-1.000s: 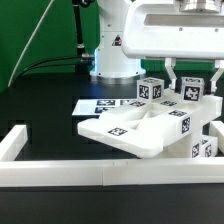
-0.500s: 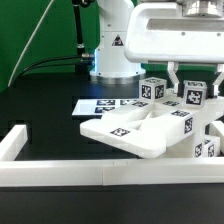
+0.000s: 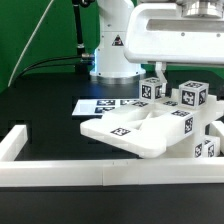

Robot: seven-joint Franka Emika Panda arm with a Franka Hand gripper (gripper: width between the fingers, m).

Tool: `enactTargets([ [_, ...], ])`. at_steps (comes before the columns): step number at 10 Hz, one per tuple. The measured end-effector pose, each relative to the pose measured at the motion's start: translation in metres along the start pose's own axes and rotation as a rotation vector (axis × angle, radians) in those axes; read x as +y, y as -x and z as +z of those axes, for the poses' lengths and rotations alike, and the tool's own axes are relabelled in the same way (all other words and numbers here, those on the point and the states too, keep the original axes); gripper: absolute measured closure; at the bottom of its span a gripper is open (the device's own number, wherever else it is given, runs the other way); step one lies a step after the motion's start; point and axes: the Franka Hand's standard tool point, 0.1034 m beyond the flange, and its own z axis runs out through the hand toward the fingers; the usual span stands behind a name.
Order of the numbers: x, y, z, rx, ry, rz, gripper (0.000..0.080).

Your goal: Assemble chair

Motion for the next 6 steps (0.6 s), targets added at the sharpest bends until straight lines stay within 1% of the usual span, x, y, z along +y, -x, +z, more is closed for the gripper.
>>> enactTargets([
  [1,0.0,0.0001,0.0001,0.0,0.0,0.0,0.0162],
  [2,0.0,0.0001,0.0002,0.0,0.0,0.0,0.0152],
  [6,0.0001,0.0003,0.0004,-0.001,0.0,0.0,0.015],
])
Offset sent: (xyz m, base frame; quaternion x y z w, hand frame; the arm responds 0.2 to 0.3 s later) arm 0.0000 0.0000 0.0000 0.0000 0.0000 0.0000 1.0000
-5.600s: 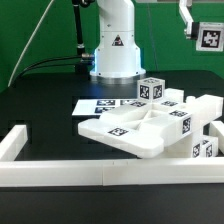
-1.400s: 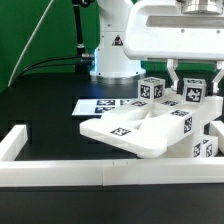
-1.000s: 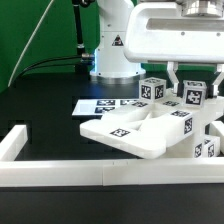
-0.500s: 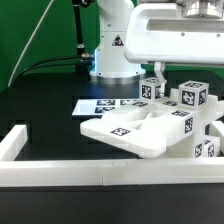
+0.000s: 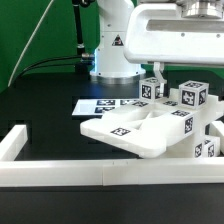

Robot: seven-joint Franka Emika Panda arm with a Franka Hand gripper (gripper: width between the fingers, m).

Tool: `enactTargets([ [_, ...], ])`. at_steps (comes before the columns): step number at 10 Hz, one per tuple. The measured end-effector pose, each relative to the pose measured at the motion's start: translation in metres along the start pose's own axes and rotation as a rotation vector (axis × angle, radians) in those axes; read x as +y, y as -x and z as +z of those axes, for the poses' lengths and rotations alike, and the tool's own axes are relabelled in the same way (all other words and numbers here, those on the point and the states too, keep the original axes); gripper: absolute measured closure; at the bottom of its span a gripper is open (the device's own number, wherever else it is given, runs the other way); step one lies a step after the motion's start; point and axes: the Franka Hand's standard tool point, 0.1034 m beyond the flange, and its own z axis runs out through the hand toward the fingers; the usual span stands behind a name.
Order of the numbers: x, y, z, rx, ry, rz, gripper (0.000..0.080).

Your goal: Assemble chair

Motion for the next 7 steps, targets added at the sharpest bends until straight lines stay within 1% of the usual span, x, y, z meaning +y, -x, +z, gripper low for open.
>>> enactTargets([
  [2,0.001,0.0,-0.002,-0.014,0.002,0.007,0.015],
  [3,0.005,-0.001,-0.013,-0.05,-0.005,0.032,0.015],
  [4,0.01,-0.004,-0.022,-0.069,-0.019,0.064,0.015],
  [5,0.014,-0.004,-0.025,-0.095,-0.031,0.101,0.015],
  [6,0.015,-0.007,-0.028,-0.12,-0.041,0.131,0.015],
  [7,0.015,-0.007,-0.032,-0.192,-0.068,0.184,0.015],
])
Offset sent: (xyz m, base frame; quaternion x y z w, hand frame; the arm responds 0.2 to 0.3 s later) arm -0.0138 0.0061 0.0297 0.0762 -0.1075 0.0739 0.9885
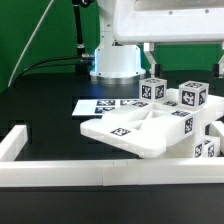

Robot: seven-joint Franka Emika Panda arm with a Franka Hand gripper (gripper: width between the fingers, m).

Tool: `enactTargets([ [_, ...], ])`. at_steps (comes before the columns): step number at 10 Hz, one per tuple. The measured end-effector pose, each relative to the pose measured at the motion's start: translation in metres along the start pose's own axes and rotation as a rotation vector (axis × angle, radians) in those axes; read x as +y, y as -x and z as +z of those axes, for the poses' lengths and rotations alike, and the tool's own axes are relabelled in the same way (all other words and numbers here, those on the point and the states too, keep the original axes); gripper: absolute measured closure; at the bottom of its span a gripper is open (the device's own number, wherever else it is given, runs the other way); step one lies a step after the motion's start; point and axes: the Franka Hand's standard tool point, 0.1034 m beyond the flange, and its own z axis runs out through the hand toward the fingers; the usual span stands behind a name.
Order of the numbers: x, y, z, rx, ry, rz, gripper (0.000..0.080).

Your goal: Assemble chair

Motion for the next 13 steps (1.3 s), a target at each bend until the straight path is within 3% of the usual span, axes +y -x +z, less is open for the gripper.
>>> enactTargets([
  [2,-0.012,-0.008,-0.006,-0.037,-0.013,0.013,0.015],
  [4,-0.02,-0.001,0.0,-0.042,-0.002,0.041,0.015],
  [7,-0.018,-0.002,0.0,-0.042,0.0,0.043,0.015],
  [9,-0.015,0.009,0.005,-0.097,0.021,0.163,0.015],
  [13,-0.009,0.012,0.019,-0.138,0.046,0.283,0.015],
])
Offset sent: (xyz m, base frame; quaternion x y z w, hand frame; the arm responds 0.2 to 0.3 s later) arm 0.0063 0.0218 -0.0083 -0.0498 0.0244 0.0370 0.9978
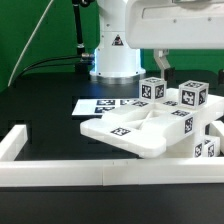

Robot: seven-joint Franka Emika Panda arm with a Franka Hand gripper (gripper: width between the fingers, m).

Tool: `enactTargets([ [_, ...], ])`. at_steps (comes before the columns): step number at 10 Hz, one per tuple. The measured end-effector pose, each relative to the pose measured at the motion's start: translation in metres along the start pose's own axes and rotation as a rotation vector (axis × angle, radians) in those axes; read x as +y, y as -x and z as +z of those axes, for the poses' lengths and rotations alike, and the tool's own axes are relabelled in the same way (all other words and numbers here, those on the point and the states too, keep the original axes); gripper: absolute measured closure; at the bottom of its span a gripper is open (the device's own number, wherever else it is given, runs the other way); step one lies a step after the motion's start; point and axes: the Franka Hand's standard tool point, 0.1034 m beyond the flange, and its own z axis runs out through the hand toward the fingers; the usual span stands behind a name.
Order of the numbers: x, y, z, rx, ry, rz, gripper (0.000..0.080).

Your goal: Assemble chair

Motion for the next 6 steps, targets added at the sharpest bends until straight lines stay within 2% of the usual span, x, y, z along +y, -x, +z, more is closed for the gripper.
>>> enactTargets([
  [3,-0.0075,0.006,0.0083,0.003,0.006,0.017,0.015],
  [6,-0.0075,0.006,0.0095,0.005,0.008,0.015,0.0167],
])
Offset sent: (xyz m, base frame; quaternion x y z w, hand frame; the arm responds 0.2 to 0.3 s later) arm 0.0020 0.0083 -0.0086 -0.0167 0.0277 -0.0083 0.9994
